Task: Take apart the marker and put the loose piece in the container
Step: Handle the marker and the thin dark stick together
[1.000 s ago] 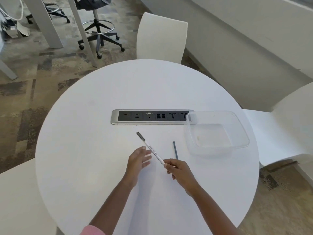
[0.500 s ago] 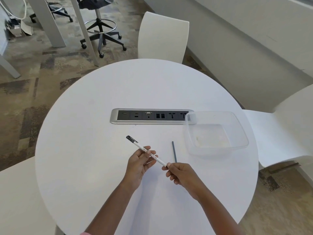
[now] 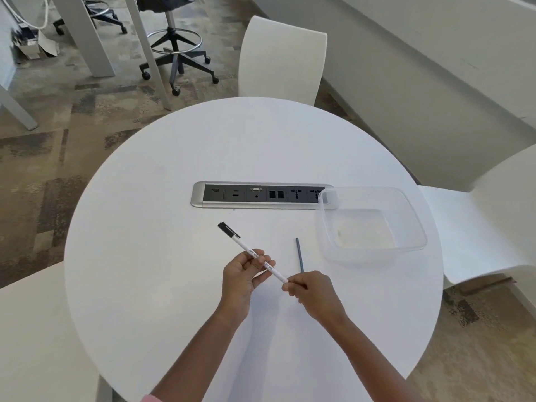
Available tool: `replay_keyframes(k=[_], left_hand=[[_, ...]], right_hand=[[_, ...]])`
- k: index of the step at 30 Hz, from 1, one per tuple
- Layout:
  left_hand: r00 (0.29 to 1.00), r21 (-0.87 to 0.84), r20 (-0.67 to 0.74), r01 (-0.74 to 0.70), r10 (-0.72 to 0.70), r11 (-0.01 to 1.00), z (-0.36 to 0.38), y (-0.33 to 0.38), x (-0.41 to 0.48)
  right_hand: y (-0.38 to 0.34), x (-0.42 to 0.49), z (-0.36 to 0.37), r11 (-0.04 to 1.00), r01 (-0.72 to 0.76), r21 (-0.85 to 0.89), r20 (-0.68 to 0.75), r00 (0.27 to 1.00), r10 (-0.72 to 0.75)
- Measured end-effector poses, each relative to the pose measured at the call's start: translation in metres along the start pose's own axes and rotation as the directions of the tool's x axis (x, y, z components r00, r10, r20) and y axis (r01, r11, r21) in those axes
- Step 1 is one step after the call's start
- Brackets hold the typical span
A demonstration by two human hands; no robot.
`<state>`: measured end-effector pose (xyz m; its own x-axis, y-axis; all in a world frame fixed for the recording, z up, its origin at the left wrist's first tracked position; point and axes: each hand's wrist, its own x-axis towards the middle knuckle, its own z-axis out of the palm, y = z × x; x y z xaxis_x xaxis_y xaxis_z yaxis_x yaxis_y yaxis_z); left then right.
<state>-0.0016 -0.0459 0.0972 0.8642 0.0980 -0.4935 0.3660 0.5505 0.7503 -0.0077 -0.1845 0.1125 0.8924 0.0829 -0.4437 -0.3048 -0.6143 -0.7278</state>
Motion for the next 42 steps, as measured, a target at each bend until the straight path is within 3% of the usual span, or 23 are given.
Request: replay_keyframes(k=[3,5,7,9,10,11,13,14,16,19,29,34,38,42], left_hand=[[0.998,-0.062,-0.061,-0.033,0.029,0.998,0.008,-0.001,-0.004],[0.994,-0.114,-0.103,-0.044,0.032,0.993,0.012,-0.001,-0.005],[0.992,-0.152,-0.122,-0.049,0.031,0.987,0.013,0.001,-0.004],[0.993,-0.174,-0.118,-0.044,0.024,0.984,0.012,0.004,-0.003],[0.994,-0.186,-0.110,-0.040,0.019,0.982,0.011,0.006,-0.003],[0.995,-0.202,-0.101,-0.034,0.014,0.979,0.011,0.007,-0.003],[0.997,-0.231,-0.080,-0.023,0.005,0.973,0.011,0.007,-0.004],[0.997,-0.242,-0.074,-0.018,0.000,0.970,0.012,0.007,-0.005],[0.998,-0.266,-0.065,-0.009,-0.009,0.964,0.013,0.006,-0.006],[0.999,-0.285,-0.044,-0.006,-0.007,0.958,0.014,0.006,-0.008],[0.997,-0.256,0.020,-0.066,0.074,0.964,0.001,0.018,-0.008],[0.996,-0.237,-0.024,-0.084,0.080,0.968,0.004,0.016,-0.011],[0.992,-0.256,-0.091,-0.111,0.090,0.960,0.007,0.012,-0.013],[0.988,-0.313,-0.143,-0.103,0.061,0.944,0.013,0.011,-0.016]], right_hand=[[0.000,0.002,0.005,0.963,0.126,-0.240,-0.151,0.975,-0.165],[0.002,0.003,0.010,0.888,0.229,-0.399,-0.258,0.901,-0.348],[0.004,0.004,0.011,0.860,0.282,-0.425,-0.319,0.842,-0.434],[0.001,0.004,0.007,0.946,0.247,-0.208,-0.319,0.897,-0.305],[-0.002,0.005,0.002,0.983,0.182,0.035,-0.264,0.950,-0.166],[-0.004,0.004,-0.002,0.943,0.092,0.321,-0.177,0.984,-0.036],[-0.008,0.003,-0.007,0.673,-0.077,0.736,-0.007,0.993,0.121],[-0.008,0.003,-0.008,0.551,-0.122,0.826,0.041,0.987,0.157],[-0.009,0.002,-0.007,0.408,-0.159,0.899,0.084,0.977,0.196],[-0.011,0.001,-0.006,0.345,-0.149,0.927,0.077,0.974,0.213],[-0.012,0.002,-0.007,0.341,-0.138,0.930,0.040,0.959,0.281],[-0.015,0.004,-0.008,0.397,-0.098,0.913,-0.010,0.965,0.261],[-0.014,0.005,0.001,0.551,0.026,0.834,-0.178,0.958,0.224],[-0.013,0.006,0.007,0.753,0.170,0.636,-0.384,0.916,0.118]])
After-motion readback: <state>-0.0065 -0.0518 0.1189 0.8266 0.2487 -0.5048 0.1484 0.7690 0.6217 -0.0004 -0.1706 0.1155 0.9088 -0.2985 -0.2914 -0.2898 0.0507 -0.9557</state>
